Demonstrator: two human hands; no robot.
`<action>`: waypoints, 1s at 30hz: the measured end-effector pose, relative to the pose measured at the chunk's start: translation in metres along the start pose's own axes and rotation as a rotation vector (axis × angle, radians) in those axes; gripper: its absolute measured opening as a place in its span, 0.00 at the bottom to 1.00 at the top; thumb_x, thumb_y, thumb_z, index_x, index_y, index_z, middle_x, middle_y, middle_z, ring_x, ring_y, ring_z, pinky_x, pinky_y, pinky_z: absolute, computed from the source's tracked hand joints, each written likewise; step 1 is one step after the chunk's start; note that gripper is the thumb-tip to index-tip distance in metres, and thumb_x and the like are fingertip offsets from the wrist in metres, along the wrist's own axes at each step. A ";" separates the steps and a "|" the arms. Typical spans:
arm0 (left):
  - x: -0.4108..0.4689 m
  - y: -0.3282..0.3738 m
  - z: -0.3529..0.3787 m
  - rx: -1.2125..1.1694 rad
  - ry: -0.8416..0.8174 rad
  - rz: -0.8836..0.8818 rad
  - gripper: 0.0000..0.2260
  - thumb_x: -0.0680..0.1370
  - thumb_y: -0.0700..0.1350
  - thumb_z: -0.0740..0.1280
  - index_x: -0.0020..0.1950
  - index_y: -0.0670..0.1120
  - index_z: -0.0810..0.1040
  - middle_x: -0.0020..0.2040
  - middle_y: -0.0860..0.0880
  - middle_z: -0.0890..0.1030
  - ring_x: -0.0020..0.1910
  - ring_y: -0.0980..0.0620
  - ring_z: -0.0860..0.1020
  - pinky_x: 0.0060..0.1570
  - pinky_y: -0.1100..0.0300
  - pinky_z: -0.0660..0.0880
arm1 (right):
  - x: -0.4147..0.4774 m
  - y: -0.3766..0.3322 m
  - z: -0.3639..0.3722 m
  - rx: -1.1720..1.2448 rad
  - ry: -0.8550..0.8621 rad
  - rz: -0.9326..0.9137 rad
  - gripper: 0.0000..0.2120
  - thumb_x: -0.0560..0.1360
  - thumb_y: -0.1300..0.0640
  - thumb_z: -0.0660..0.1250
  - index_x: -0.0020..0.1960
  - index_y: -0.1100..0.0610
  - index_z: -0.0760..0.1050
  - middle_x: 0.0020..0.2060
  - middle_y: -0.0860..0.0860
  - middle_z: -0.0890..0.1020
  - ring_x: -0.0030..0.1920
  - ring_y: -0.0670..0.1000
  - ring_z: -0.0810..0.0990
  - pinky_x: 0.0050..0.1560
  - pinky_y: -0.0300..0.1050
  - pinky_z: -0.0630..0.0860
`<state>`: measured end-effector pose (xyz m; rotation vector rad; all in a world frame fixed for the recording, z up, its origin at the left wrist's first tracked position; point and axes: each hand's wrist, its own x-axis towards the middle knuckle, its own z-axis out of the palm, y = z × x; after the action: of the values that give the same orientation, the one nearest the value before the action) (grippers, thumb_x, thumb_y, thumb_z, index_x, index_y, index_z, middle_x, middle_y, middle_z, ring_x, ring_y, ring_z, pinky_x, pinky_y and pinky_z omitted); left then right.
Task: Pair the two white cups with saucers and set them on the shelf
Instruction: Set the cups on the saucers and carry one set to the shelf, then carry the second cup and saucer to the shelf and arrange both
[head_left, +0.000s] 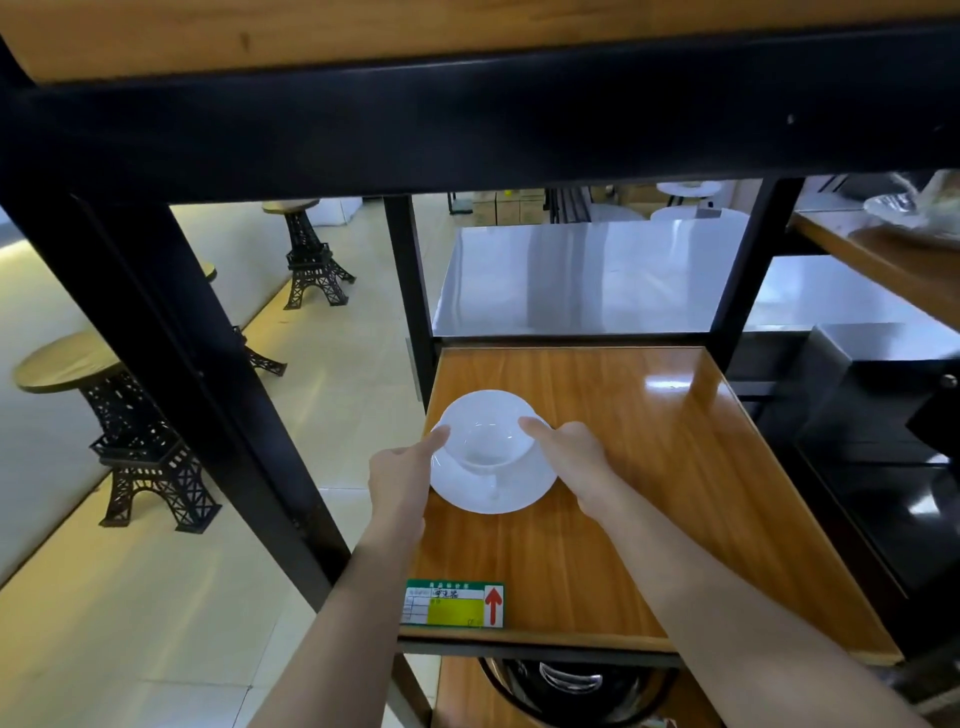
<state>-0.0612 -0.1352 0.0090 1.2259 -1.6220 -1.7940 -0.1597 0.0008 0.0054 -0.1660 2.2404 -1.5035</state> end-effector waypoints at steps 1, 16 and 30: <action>0.001 -0.001 0.000 0.006 -0.005 -0.002 0.14 0.68 0.54 0.74 0.40 0.45 0.76 0.40 0.47 0.80 0.42 0.46 0.78 0.37 0.55 0.71 | 0.001 0.000 0.000 -0.002 -0.006 0.001 0.20 0.73 0.42 0.63 0.51 0.60 0.72 0.40 0.51 0.74 0.40 0.48 0.73 0.34 0.40 0.67; -0.004 0.006 -0.005 0.378 -0.003 0.149 0.29 0.73 0.63 0.62 0.61 0.41 0.74 0.59 0.40 0.77 0.57 0.41 0.76 0.56 0.46 0.74 | -0.013 -0.002 -0.024 -0.357 0.167 -0.146 0.41 0.69 0.29 0.57 0.73 0.54 0.57 0.72 0.54 0.65 0.69 0.57 0.66 0.61 0.56 0.69; -0.138 -0.015 -0.002 0.686 -0.029 0.708 0.28 0.74 0.60 0.63 0.72 0.56 0.61 0.71 0.49 0.68 0.67 0.45 0.63 0.64 0.47 0.64 | -0.123 0.039 -0.091 -0.579 0.178 -0.531 0.41 0.69 0.30 0.58 0.75 0.45 0.48 0.73 0.49 0.63 0.72 0.52 0.61 0.68 0.58 0.59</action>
<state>0.0156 -0.0240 0.0395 0.6841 -2.3924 -0.8434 -0.0822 0.1355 0.0339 -0.8904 2.8790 -1.0645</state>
